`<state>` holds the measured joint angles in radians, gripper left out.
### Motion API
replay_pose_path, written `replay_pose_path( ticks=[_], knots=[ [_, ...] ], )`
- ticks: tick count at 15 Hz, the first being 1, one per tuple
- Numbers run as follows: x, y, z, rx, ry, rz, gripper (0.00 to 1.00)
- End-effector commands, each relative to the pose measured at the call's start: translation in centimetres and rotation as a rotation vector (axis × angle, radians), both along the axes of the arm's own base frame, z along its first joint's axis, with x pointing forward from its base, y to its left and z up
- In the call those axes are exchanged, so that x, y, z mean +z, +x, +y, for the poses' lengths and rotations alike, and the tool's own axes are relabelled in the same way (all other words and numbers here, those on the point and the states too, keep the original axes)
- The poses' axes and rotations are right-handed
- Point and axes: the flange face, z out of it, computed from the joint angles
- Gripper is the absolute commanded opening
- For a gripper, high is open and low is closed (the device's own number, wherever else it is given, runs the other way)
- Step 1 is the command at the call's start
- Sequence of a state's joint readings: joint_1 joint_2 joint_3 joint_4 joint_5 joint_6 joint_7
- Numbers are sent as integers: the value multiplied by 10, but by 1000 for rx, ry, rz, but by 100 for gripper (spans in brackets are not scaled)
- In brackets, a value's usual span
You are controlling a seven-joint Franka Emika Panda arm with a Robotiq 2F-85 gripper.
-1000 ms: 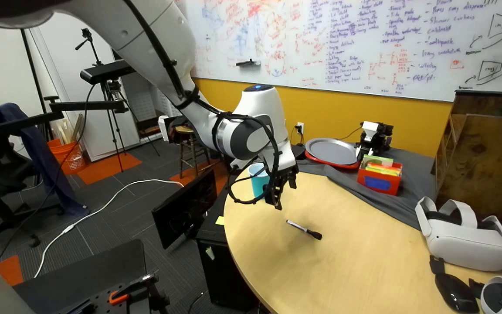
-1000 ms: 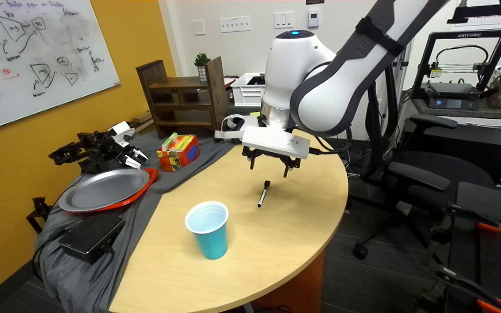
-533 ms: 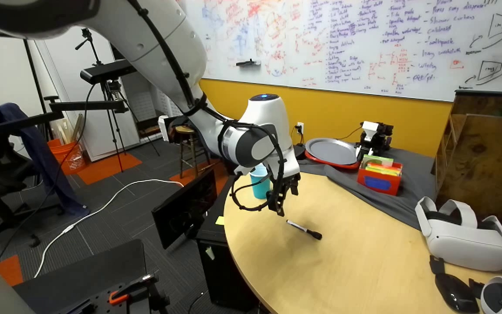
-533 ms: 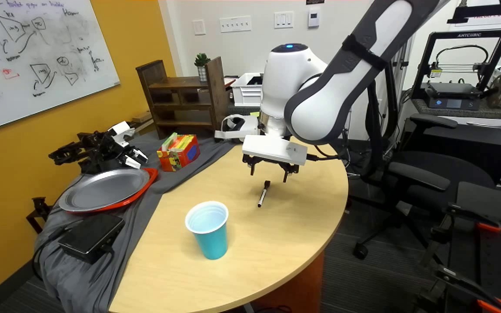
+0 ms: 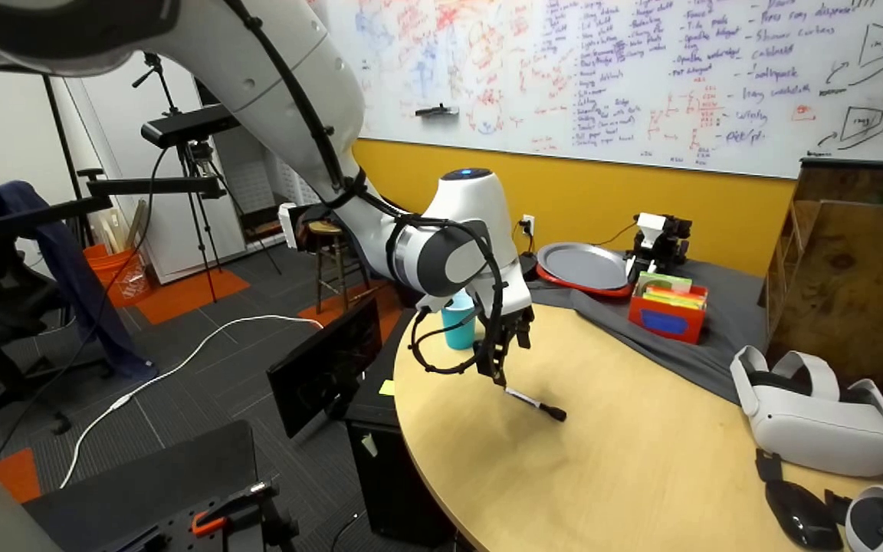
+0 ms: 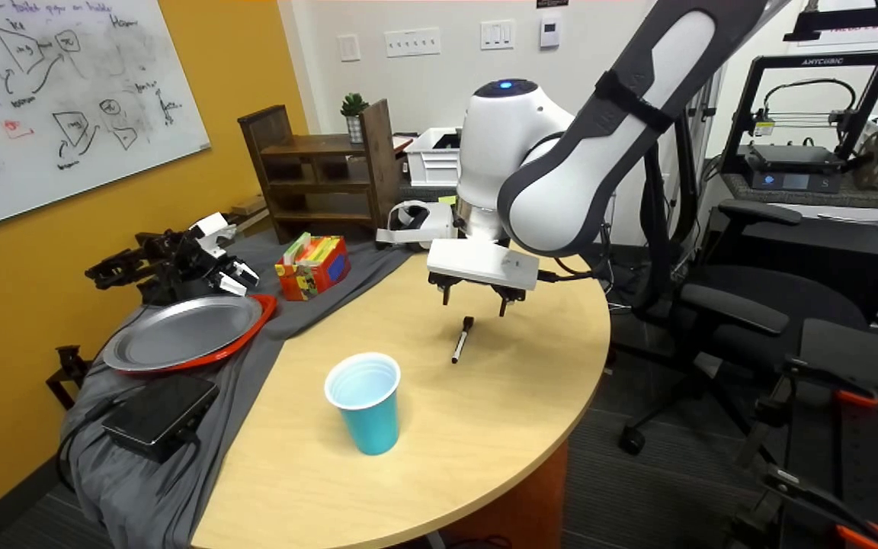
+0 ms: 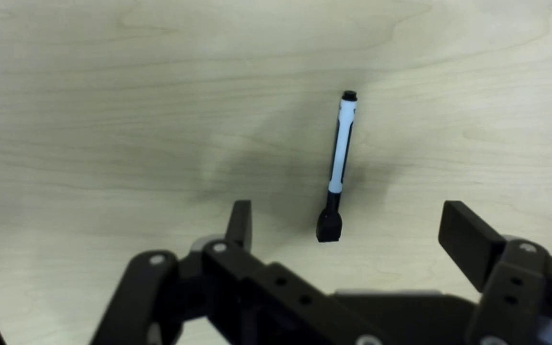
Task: Put the black marker inside the light blue cup
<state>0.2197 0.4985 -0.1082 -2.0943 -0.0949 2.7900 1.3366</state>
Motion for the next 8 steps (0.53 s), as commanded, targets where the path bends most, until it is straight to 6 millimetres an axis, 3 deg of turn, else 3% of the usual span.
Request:
replay_pose_path(
  ticks=[1,8],
  knots=[
    [-8,14,0,-16,2,1,100],
    [-30,35,-1,-48,32,12,100]
  ],
)
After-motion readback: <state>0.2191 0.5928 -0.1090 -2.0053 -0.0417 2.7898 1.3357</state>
